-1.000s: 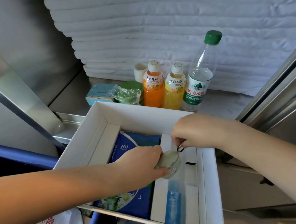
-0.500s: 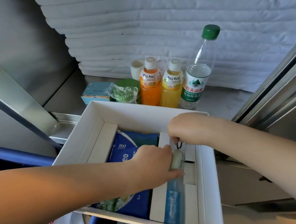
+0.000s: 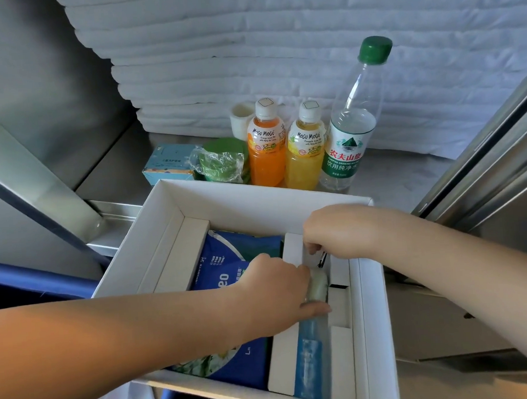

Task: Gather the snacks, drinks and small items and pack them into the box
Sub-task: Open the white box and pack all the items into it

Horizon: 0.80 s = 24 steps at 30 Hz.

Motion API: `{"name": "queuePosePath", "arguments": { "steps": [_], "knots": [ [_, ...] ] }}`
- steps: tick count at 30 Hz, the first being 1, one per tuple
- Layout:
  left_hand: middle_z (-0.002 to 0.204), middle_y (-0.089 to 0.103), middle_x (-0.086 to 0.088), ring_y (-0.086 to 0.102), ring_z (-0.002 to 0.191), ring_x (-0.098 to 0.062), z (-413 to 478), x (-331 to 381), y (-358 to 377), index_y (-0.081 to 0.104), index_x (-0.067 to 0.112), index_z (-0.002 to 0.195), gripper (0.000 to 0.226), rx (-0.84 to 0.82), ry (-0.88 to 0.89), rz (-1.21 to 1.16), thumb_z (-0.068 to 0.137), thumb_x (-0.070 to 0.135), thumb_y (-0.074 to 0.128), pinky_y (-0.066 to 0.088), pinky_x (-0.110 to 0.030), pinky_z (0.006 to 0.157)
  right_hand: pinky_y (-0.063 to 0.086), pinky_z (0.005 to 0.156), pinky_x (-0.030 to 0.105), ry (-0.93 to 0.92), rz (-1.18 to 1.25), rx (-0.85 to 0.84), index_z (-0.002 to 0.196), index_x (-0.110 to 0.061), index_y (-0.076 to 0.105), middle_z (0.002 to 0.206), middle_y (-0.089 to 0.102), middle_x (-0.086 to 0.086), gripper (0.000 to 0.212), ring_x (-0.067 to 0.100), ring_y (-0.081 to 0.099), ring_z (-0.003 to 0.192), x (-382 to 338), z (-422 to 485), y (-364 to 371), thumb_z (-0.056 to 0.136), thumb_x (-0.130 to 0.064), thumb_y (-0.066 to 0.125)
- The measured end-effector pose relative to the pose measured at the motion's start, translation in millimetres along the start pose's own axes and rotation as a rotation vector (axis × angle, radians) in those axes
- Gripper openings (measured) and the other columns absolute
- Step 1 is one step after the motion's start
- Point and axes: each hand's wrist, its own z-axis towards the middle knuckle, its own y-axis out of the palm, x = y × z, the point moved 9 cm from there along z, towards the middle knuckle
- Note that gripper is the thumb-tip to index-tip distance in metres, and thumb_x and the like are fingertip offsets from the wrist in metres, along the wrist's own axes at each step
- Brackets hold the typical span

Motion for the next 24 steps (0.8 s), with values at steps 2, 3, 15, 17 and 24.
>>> {"name": "queuePosePath", "arguments": {
  "steps": [2,3,15,17,24],
  "knots": [
    [0.082,0.048,0.0,0.037,0.064,-0.015,-6,1,-11,0.046,0.012,0.114,0.059,0.063,0.045,0.011,0.093,0.063,0.025,0.025,-0.03,0.057,0.035,0.059,0.019,-0.034,-0.06,0.081,0.119,-0.009,0.06,0.107,0.059,0.009,0.032,0.025,0.059,0.092,-3,-5,-7,0.092,-0.001,0.045],
    [0.093,0.05,-0.002,0.035,0.07,-0.015,-10,2,-18,0.044,0.012,0.118,0.055,0.114,0.076,0.008,0.094,0.06,0.028,0.026,-0.031,0.06,0.04,0.061,0.02,-0.059,-0.086,0.139,0.119,-0.013,0.06,0.108,0.06,0.006,0.033,0.023,0.059,0.093,-6,-8,-13,0.092,-0.003,0.045],
    [0.154,-0.021,-0.001,-0.018,0.142,-0.016,-16,-5,14,-0.028,0.021,0.137,0.075,-0.142,0.221,-0.045,0.097,0.055,0.025,-0.012,-0.033,0.112,0.011,0.116,0.029,-0.046,0.074,0.764,0.148,-0.016,0.025,0.154,0.023,-0.001,0.063,0.014,0.018,0.141,-1,-57,-56,0.092,-0.035,0.046],
    [0.158,-0.005,-0.001,-0.003,0.144,-0.015,-18,-17,-3,-0.013,0.021,0.147,0.072,-0.103,0.21,-0.049,0.097,0.056,0.025,-0.001,-0.034,0.115,0.0,0.112,0.02,-0.001,0.139,0.697,0.151,-0.024,0.007,0.157,0.013,-0.007,0.067,0.007,0.008,0.141,8,-51,-47,0.094,-0.041,0.04],
    [0.11,0.062,0.006,0.055,0.104,-0.01,-56,-137,-107,0.063,0.022,0.109,0.026,0.541,-0.098,-0.193,0.093,0.03,0.045,0.045,-0.027,0.087,0.015,0.101,0.015,0.029,0.183,0.706,0.148,-0.037,0.001,0.151,0.02,-0.018,0.064,0.002,0.02,0.134,14,-42,-38,0.095,-0.047,0.036]
  ]
}}
